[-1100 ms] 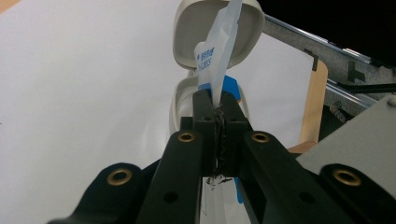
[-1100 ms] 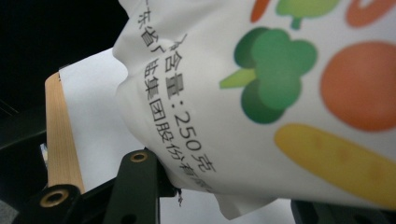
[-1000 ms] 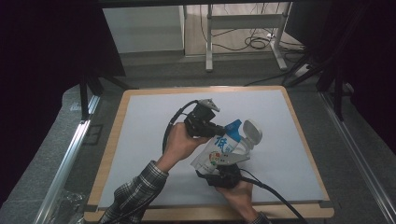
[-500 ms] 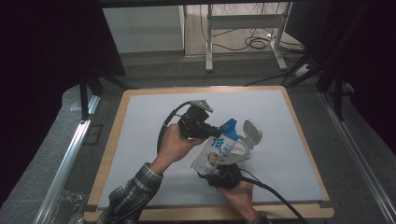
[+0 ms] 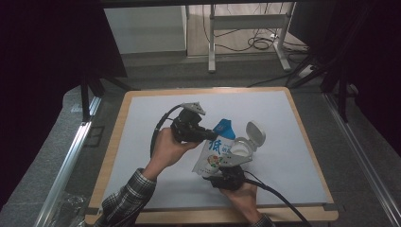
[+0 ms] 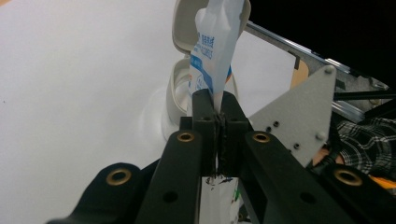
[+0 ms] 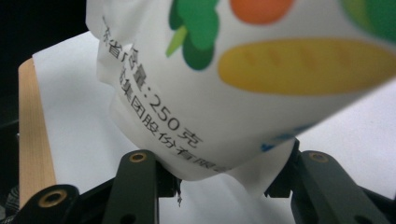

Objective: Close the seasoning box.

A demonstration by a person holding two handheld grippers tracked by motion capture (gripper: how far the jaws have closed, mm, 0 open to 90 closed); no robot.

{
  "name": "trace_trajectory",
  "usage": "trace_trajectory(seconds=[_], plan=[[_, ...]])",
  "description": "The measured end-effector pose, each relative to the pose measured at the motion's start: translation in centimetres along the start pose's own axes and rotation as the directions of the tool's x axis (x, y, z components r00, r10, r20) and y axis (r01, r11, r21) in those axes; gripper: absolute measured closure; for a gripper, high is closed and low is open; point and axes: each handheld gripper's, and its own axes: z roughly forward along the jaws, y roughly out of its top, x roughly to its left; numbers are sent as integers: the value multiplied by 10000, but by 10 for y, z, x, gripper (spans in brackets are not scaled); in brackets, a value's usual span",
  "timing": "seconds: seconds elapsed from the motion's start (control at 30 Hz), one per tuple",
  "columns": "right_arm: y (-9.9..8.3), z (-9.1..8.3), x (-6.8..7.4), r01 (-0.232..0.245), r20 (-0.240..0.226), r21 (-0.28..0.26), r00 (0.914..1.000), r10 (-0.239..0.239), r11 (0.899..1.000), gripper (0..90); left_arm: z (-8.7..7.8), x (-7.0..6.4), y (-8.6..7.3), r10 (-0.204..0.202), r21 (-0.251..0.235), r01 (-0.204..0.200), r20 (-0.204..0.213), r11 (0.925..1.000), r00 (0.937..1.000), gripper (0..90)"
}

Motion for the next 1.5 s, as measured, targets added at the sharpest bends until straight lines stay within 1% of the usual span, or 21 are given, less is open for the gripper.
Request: trace_trajectory(seconds=[0.07, 0.23, 0.27, 0.37, 0.43, 0.57, 0.73, 0.9, 0.93, 1.07, 1.1, 1.2, 1.33, 1.5], plan=[[0, 1, -1, 68, 34, 30, 10000, -68, 10000, 574, -2, 0, -1, 15, 27, -15, 41, 10000, 10000, 879], [-1, 1, -1, -88, 64, 217, 9999, 86, 9997, 573, -5, -1, -4, 96, 87, -97, 150, 9999, 9998, 877], [-2, 2, -2, -6, 118, 231, 9999, 3, 9997, 573, -6, -1, -5, 104, 94, -106, 159, 9999, 9998, 878], [-2, 2, -2, -29, 166, 222, 9999, 25, 9997, 573, -8, -1, -6, 101, 101, -103, 204, 9999, 9997, 877], [-2, 2, -3, -35, 233, 230, 9997, 29, 9997, 574, -9, -1, -7, 113, 118, -115, 189, 9999, 9998, 878], [-2, 2, -4, -63, 196, 245, 9998, 58, 9997, 574, -12, 0, -9, 131, 140, -133, 162, 9998, 9998, 879], [-2, 2, -5, -47, 255, 264, 9997, 40, 9996, 570, -14, 2, -13, 156, -4, -156, -26, 9999, 9999, 890], [-2, 2, -6, -59, 204, 344, 9998, 52, 9994, 554, -16, 4, -16, 71, -172, -74, -190, 9998, 9998, 894], [-2, 3, -6, -18, 212, 379, 9998, 10, 9993, 552, -17, 5, -17, 113, -180, -117, -207, 9998, 9997, 894], [-4, 4, -7, -17, 193, 609, 9998, 6, 9981, 540, -19, 7, -20, 4, -415, -17, -297, 9991, 9996, 894], [-4, 5, -7, -22, 195, 664, 9998, 10, 9978, 538, -20, 8, -20, 19, -403, -32, -323, 9992, 9995, 894], [-5, 4, -6, -25, 159, 764, 9999, 13, 9971, 535, -21, 9, -22, 117, -412, -143, -620, 9990, 9980, 894], [-4, 2, -5, 20, 189, 784, 9998, -35, 9969, 531, -23, 15, -27, -72, -480, 28, -924, 9988, 9957, 894], [-5, 0, -4, -49, 156, 967, 9999, 34, 9953, 529, -26, 25, -34, -350, -683, 278, -1067, 9973, 9937, 895]])
